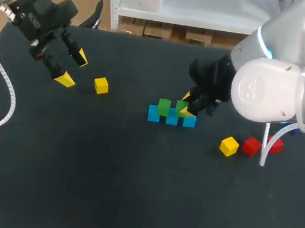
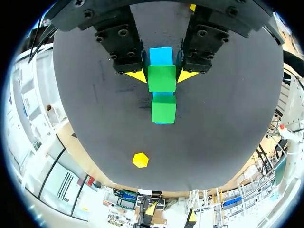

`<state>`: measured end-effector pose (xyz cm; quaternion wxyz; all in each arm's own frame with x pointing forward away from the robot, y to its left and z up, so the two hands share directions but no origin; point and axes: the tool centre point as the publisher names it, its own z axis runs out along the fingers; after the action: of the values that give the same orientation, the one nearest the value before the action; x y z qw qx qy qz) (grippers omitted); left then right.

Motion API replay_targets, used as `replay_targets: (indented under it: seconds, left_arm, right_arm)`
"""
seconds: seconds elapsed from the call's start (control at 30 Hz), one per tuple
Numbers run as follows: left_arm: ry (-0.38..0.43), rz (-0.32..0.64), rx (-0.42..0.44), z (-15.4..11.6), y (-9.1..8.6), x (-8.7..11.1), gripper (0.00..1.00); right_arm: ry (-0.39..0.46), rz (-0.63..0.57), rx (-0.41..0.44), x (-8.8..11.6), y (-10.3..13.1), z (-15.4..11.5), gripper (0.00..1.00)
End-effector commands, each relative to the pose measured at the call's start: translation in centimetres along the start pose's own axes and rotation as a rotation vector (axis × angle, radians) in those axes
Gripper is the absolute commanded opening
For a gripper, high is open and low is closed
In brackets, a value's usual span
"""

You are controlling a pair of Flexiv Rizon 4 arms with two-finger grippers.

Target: Place the blue cubes, place green cubes on the blue cubes, place the yellow cubes on the green cubes, then place the red cubes on the yellow cubes, and place purple cube on the red cubes.

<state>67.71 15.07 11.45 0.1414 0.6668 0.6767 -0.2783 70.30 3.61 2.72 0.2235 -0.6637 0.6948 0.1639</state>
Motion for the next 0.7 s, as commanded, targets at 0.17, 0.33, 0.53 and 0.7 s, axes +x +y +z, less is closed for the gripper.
replay_targets:
  seconds: [0.17,0.33,0.53,0.7]
  left_arm:
    - [0.0,0.002,0.001,-0.01,0.13,0.04,1.0]
    - [0.0,0.002,0.001,-0.01,0.13,0.04,1.0]
    - [0.0,0.002,0.001,-0.01,0.13,0.04,1.0]
    - [0.0,0.002,0.001,-0.01,0.13,0.04,1.0]
  right_arm:
    - [-0.002,0.002,-0.003,0.22,-0.18,-0.11,0.0]
    - [-0.001,0.003,-0.002,0.26,-0.23,-0.15,0.0]
    - [-0.002,0.003,-0.005,0.26,-0.24,-0.05,0.0]
    - [-0.001,0.002,-0.008,0.25,-0.23,-0.02,0.0]
